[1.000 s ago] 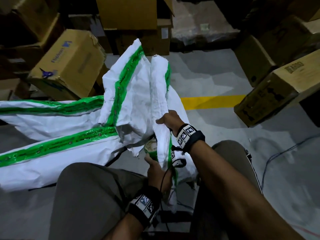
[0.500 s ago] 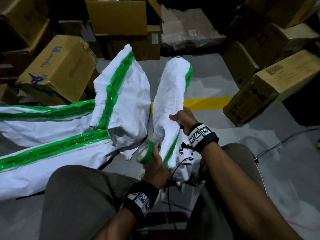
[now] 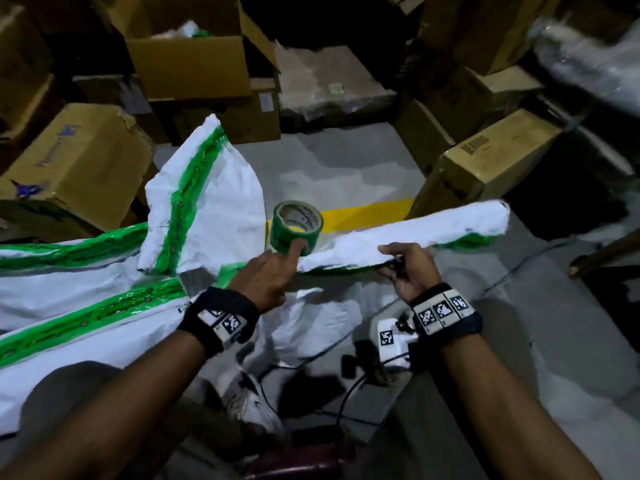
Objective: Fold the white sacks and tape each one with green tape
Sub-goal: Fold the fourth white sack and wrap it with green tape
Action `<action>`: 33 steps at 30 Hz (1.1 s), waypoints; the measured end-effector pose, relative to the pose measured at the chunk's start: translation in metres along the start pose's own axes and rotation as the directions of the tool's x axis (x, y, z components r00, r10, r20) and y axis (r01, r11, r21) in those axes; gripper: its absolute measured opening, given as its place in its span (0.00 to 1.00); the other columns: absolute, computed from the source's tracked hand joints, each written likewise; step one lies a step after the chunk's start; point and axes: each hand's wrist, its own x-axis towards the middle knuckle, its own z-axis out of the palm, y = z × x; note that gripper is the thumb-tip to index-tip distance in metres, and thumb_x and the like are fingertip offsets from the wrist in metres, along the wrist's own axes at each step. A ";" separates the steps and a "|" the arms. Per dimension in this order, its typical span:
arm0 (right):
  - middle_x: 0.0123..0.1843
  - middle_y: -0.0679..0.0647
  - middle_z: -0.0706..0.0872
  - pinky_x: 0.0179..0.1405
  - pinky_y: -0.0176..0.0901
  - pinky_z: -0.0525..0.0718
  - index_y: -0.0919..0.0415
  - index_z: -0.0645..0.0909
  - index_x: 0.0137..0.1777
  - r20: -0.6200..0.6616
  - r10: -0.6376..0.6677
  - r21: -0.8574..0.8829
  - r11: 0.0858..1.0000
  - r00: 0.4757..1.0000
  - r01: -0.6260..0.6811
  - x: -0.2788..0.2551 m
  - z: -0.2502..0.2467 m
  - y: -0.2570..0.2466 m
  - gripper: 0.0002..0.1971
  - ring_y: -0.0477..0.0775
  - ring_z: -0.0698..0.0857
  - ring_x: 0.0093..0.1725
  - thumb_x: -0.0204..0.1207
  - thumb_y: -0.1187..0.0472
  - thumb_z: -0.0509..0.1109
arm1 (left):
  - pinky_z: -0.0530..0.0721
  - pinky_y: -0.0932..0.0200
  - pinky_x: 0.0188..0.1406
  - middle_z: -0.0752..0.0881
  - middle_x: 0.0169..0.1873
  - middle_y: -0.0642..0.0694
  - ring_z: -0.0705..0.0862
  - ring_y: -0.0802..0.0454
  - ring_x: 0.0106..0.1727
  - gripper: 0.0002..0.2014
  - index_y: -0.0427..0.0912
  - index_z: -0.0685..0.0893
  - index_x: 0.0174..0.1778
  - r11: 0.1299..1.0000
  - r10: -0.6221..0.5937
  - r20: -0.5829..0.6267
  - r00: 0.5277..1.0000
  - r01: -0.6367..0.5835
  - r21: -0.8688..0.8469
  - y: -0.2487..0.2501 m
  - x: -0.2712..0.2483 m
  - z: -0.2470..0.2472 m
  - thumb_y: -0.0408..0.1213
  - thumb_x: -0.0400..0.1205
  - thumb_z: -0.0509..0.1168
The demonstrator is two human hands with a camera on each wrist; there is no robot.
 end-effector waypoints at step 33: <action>0.66 0.53 0.76 0.55 0.57 0.82 0.47 0.67 0.77 0.662 0.049 -0.693 -0.342 0.748 0.635 -0.011 -0.038 0.093 0.51 0.59 0.79 0.61 0.54 0.36 0.85 | 0.69 0.41 0.78 0.88 0.48 0.37 0.86 0.39 0.55 0.12 0.36 0.71 0.60 0.797 0.533 -0.079 0.842 -0.468 0.382 -0.031 -0.033 0.077 0.27 0.82 0.50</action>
